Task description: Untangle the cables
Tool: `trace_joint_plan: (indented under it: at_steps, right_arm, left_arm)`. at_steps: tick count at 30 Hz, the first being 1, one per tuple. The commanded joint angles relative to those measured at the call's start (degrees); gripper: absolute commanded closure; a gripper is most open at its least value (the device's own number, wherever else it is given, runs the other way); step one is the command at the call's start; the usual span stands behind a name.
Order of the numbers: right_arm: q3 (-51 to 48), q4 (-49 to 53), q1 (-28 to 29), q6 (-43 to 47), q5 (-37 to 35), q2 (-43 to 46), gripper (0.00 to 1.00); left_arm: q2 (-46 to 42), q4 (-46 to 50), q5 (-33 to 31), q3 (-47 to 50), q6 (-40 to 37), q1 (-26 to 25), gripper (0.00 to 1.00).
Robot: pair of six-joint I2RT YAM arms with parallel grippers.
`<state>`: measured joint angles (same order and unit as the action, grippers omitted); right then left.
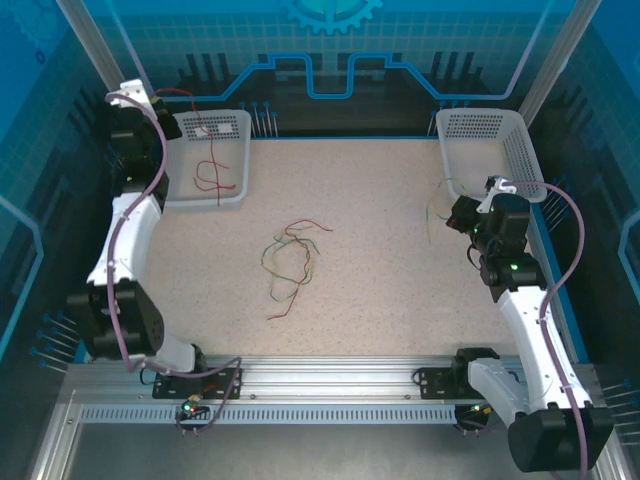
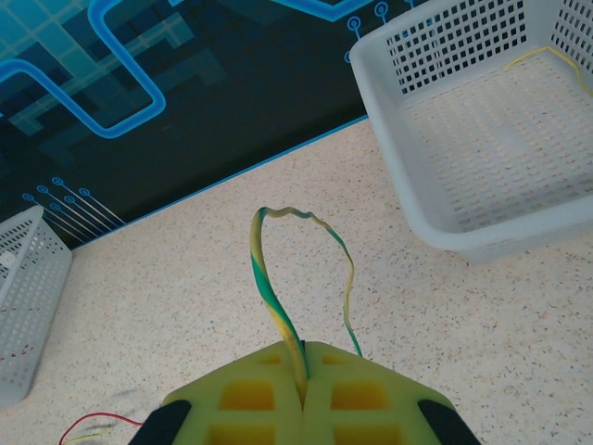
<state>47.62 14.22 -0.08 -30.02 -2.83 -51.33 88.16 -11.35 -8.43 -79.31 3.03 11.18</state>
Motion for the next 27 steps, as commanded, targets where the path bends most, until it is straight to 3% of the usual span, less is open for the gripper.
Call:
trace_joint_plan:
  at_steps: [1,9,19,23,27]
  right_arm:
    - [0.26,0.90,-0.89,0.66,-0.86,0.93,1.00]
    - [1.28,1.43,-0.85,0.99,-0.77,1.27,1.00]
    - [2.09,2.09,-0.85,1.72,-0.75,1.56,1.00]
    - [1.34,1.78,-0.86,1.45,-0.53,2.19,1.00]
    - [1.11,2.17,-0.88,1.54,-0.33,2.55,1.00]
  left_arm:
    - [5.71,-1.55,2.94,-3.20,-0.78,1.74,1.00]
    - [20.32,-3.18,3.81,-9.87,-2.50,2.44,1.00]
    - [38.03,11.59,2.63,-35.55,-3.76,2.53,1.00]
    - [39.57,11.62,3.89,-36.85,-3.63,2.40,1.00]
    - [37.43,9.37,3.83,-31.23,-4.01,1.63,1.00]
